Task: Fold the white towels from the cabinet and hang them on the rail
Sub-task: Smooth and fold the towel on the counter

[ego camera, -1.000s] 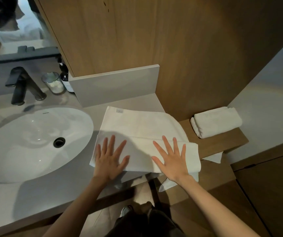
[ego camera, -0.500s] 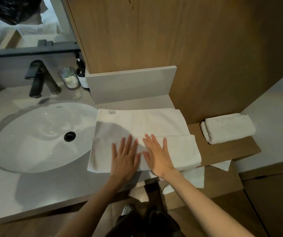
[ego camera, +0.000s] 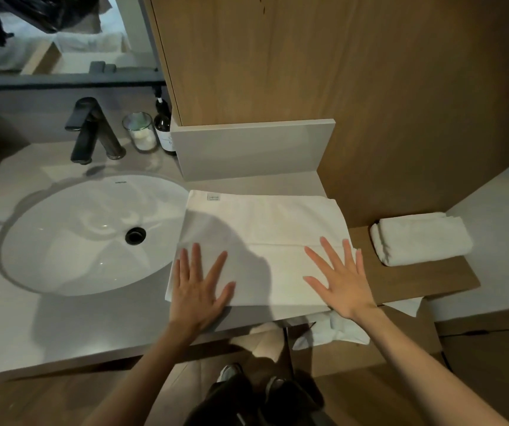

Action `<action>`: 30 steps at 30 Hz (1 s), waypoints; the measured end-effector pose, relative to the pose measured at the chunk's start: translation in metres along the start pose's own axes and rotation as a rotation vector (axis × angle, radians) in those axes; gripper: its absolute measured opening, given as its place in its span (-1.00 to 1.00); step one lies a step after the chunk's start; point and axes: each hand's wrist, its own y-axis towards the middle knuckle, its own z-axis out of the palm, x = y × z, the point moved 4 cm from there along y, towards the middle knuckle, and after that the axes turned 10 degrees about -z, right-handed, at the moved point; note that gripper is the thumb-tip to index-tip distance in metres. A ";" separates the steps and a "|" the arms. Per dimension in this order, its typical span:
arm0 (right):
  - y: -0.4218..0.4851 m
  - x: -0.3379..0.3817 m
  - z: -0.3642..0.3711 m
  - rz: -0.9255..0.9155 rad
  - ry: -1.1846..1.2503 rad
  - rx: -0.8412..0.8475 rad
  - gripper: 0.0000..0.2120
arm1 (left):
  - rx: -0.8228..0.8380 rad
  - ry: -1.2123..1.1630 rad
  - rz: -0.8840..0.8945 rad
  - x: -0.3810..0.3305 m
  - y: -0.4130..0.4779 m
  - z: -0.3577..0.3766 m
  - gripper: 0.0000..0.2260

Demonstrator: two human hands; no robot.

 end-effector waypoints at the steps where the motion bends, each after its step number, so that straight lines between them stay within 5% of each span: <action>1: -0.001 -0.001 -0.001 -0.002 -0.002 0.020 -0.37 | 0.004 0.010 0.007 0.001 0.000 -0.001 -0.38; 14: -0.032 0.021 0.001 -0.296 -0.116 0.227 -0.09 | 0.083 0.197 0.279 0.022 -0.029 -0.004 0.05; 19: -0.046 0.019 -0.004 -0.285 -0.041 0.273 -0.03 | 0.069 0.131 0.266 0.027 -0.047 -0.010 -0.24; 24: -0.044 0.002 -0.022 -0.258 0.264 0.278 -0.29 | 0.102 0.071 0.265 0.035 -0.048 -0.030 -0.30; 30: -0.031 -0.015 -0.058 -0.101 0.380 0.060 -0.85 | 0.189 -0.246 0.064 0.046 -0.019 -0.064 -0.76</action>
